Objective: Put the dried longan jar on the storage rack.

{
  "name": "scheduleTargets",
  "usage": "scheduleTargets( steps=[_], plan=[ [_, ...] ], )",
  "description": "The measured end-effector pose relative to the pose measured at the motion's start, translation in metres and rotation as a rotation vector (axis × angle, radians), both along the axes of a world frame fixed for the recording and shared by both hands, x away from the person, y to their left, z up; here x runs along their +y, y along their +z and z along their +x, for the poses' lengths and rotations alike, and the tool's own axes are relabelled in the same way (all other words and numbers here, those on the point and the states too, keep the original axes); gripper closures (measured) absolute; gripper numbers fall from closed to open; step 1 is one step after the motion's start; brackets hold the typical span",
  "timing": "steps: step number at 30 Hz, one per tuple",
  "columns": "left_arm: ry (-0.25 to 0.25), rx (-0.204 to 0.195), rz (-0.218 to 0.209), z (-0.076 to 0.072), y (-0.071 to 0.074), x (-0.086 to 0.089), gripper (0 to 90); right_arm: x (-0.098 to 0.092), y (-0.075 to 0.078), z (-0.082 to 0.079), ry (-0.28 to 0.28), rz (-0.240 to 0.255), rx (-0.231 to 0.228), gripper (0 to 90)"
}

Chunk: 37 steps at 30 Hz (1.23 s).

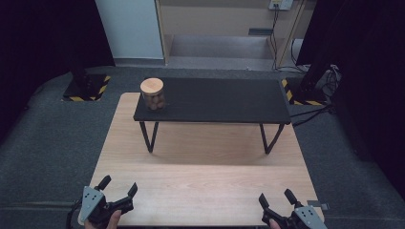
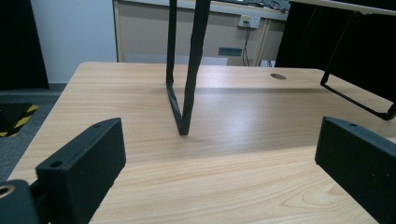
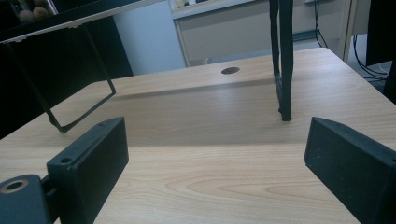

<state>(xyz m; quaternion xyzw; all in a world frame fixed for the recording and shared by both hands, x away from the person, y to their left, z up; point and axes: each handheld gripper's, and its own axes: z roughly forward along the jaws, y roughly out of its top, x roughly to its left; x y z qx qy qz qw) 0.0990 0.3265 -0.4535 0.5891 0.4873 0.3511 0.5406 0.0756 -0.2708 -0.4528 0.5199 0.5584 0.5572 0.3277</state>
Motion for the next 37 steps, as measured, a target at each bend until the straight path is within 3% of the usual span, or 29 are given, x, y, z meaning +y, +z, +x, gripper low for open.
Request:
scheduleTargets(
  steps=[12,19,33,37],
  plan=[
    [0.037,-0.028,0.031,-0.015,-0.010,-0.004,0.5,0.000,-0.003,0.003,-0.013,0.013,-0.006,6.5],
    [0.053,-0.020,0.018,-0.014,-0.013,-0.002,0.5,0.000,-0.002,0.006,-0.020,0.014,-0.008,6.5],
    [0.037,-0.007,0.007,-0.012,-0.014,-0.003,0.6,-0.003,-0.004,0.007,-0.025,0.017,-0.001,6.5],
    [0.034,-0.021,0.015,-0.016,-0.012,-0.003,0.5,-0.003,-0.003,0.002,-0.022,0.019,-0.014,6.4]
  ],
)
